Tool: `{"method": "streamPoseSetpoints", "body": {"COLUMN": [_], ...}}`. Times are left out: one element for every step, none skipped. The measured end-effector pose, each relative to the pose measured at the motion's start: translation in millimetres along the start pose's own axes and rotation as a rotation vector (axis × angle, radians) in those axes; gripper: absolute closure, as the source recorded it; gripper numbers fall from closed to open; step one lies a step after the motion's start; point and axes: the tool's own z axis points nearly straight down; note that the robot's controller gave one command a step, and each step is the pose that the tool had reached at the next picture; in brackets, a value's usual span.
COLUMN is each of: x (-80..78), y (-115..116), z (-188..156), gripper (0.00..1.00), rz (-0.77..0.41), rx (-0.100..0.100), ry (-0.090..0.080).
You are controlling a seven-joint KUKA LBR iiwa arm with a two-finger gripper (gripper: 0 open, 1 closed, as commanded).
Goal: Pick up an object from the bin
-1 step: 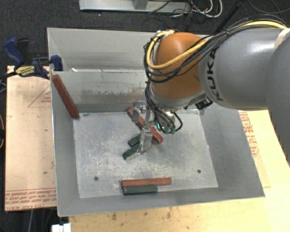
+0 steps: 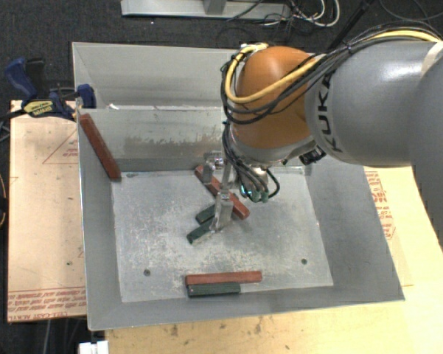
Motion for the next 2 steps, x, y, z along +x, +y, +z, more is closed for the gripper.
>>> {"method": "streamPoseSetpoints", "body": {"x": [23.9, 23.8], "y": [-51.3, -51.0], "z": [111.8, 111.9], "gripper": [1.00, 0.00], "rz": [-0.198, -0.198], "rx": [0.000, 0.000], "ry": [0.001, 0.000]}}
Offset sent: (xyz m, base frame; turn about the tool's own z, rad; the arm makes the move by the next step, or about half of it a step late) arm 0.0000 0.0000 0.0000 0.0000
